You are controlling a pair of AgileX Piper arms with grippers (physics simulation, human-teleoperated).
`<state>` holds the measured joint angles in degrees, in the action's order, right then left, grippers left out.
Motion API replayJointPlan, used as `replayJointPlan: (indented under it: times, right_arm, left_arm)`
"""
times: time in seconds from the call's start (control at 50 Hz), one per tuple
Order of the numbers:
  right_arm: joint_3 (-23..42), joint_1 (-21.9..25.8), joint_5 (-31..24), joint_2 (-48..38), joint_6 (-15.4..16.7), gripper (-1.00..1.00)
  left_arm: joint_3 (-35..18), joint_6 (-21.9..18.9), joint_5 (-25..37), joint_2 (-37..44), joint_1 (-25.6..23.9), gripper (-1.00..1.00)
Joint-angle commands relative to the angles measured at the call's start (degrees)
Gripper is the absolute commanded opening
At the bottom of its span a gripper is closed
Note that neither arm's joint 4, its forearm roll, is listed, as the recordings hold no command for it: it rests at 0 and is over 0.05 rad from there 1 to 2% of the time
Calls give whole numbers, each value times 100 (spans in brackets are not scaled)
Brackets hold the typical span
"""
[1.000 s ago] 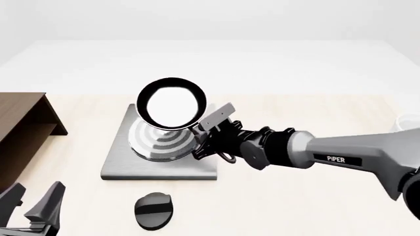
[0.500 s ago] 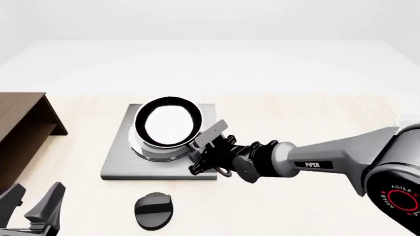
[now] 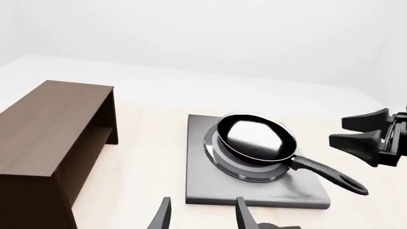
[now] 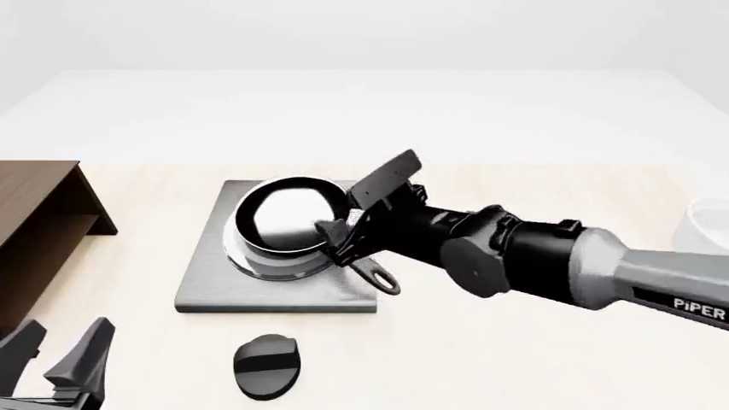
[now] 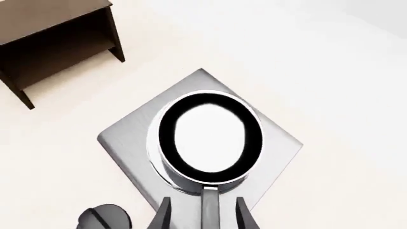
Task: Turn on the stove and put the frying pan on it.
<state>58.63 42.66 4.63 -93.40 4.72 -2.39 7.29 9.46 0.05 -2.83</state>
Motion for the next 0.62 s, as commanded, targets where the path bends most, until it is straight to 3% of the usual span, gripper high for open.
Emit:
replayJointPlan:
  times: [0.02,0.04,0.08,0.1,0.16,0.22,0.24,0.26,0.28,0.32,0.34,0.38,0.42,0.46,0.5,0.54,0.56,0.62]
  right_arm:
    - [88,167,-1115,1981,-82,100]
    - [2,177,-1111,2124,-37,100]
    - [-305,194,-1113,2550,-281,100]
    - [-463,214,-1062,2642,-220,100]
    - [-1216,203,-776,3188,-455,100]
    - [-2407,-131,-403,4312,-742,100]
    - [-2734,-310,-282,4658,-596,100]
    - [-3185,-405,-189,5117,-730,100]
    - [-3585,-555,-162,5460,-1071,100]
    - [-4280,-1097,-427,6767,-866,100]
    - [-4573,-1462,-867,7673,-837,100]
    - [-4812,-1964,-1678,8919,-433,100]
    - [-4941,-2114,-2051,9323,-384,100]
    - [-4994,-2326,-2020,9333,-368,100]
    - [-4975,-2645,-1967,9339,-810,100]
    - [-5026,-2880,-1939,9339,-922,100]
    - [-5242,-3103,-1609,9339,-883,100]
    - [-5736,-3142,-1138,9339,-859,100]
  left_arm:
    - [21,-13,-22,8,-13,100]
    - [18,-18,-23,8,-12,100]
    - [22,-24,-39,11,-13,100]
    - [24,-25,-40,11,-9,100]
    - [11,-54,-22,5,-17,100]
    - [-32,-71,-1,-1,-7,100]
    - [-33,-70,1,-1,5,100]
    - [-37,-68,-3,-2,17,100]
    - [-38,-82,-6,-2,22,100]
    - [-28,-110,-8,-2,35,100]
    - [-22,-140,-17,-1,27,100]
    - [-21,-160,-20,-1,-2,100]
    - [-46,-167,0,-2,-6,100]
    - [-66,-166,10,-2,3,100]
    - [-65,-216,1,-1,23,100]
    - [-60,-230,-11,-1,49,100]
    - [-37,-240,-41,0,82,100]
    - [39,-445,-138,4,99,100]
